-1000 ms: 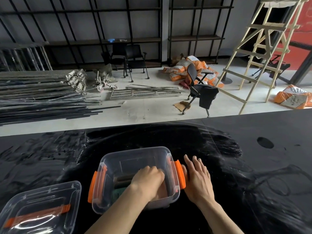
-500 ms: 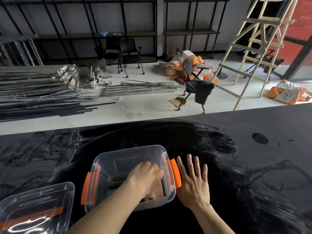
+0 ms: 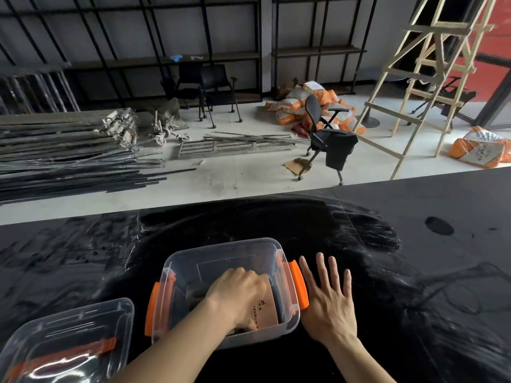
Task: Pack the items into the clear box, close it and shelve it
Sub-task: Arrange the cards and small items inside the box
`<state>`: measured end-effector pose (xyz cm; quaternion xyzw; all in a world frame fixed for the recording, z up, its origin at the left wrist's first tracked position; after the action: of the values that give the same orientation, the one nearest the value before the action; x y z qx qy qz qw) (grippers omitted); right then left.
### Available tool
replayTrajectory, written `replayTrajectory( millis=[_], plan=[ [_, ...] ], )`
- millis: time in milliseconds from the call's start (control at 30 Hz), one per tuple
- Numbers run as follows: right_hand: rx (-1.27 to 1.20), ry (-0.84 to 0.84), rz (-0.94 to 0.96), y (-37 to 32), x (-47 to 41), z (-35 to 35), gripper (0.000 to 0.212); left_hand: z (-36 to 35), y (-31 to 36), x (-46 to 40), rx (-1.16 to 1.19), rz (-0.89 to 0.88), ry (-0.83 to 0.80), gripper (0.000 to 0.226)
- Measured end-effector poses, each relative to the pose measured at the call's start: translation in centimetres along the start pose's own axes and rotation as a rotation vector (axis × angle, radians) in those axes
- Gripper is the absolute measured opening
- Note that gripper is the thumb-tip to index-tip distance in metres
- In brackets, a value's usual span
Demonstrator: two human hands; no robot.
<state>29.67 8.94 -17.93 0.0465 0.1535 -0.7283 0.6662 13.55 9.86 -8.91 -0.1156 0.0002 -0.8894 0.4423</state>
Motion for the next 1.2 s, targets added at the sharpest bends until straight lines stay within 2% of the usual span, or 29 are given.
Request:
replayTrajectory(
  millis=[133, 200, 233, 300, 367, 433, 500, 567, 633, 700, 767, 900, 1067, 1200],
  plan=[
    [-0.036, -0.093, -0.031, 0.1, 0.0, 0.3, 0.082, 0.8, -0.1, 0.6, -0.054, -0.046, 0.032, 0.055],
    [-0.176, -0.133, -0.148, 0.4, -1.0, 2.1, 0.066, 1.8, -1.2, 1.6, -0.032, -0.052, 0.07, 0.05],
    [-0.283, -0.082, -0.232, 0.6, -1.8, 4.3, 0.048, 2.4, -2.2, 2.2, -0.015, -0.044, 0.105, 0.044],
    [-0.467, 0.158, -0.324, 0.6, -3.8, 10.0, 0.018, 3.1, -3.7, 3.3, -0.05, -0.056, 0.179, 0.039],
    [-0.51, 0.405, -0.187, -1.6, -5.1, 15.8, 0.012, 2.9, -4.1, 4.2, -0.127, -0.122, 0.179, 0.048],
    [-0.526, 0.457, 0.045, -6.3, -5.4, 19.3, 0.013, 2.0, -4.1, 4.8, -0.116, -0.157, 0.158, 0.056],
    [-0.508, 0.269, 0.277, -11.7, -4.7, 19.2, 0.017, 1.2, -4.5, 5.1, -0.095, -0.136, 0.16, 0.056],
    [-0.345, -0.085, 0.449, -15.6, -3.1, 15.3, 0.024, 1.1, -5.3, 5.4, -0.076, -0.08, 0.18, 0.054],
    [-0.126, -0.44, 0.483, -16.8, -1.4, 10.9, 0.025, 1.6, -5.6, 5.9, -0.061, -0.043, 0.218, 0.053],
    [-0.05, -0.637, 0.421, -16.8, -0.4, 8.3, 0.025, 2.2, -5.6, 6.7, -0.064, -0.074, 0.269, 0.053],
    [-0.048, -0.687, 0.392, -16.9, -0.2, 7.2, 0.024, 2.8, -6.1, 7.7, -0.034, -0.069, 0.32, 0.051],
    [-0.01, -0.747, 0.343, -16.4, -0.3, 5.7, 0.023, 3.0, -8.5, 9.9, 0.063, 0.027, 0.372, 0.032],
    [0.024, -0.756, 0.308, -16.3, -0.4, 5.2, 0.026, 2.0, -9.8, 11.4, 0.13, 0.1, 0.389, 0.046],
    [0.035, -0.776, 0.32, -16.2, -0.4, 5.4, 0.026, 2.5, -9.8, 11.5, 0.221, 0.108, 0.462, 0.038]
  ],
)
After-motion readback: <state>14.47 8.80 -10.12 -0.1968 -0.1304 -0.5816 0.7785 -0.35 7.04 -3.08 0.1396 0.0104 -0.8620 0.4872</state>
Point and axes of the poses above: each hand's wrist, its own x-axis away from the middle knuckle, its own z-axis out of the back of the hand, y = z × x, the point moved 8 cm from there along -x, towards the middle knuckle, and after that the axes turned 11 degrees about y, right-handed, at the moved point
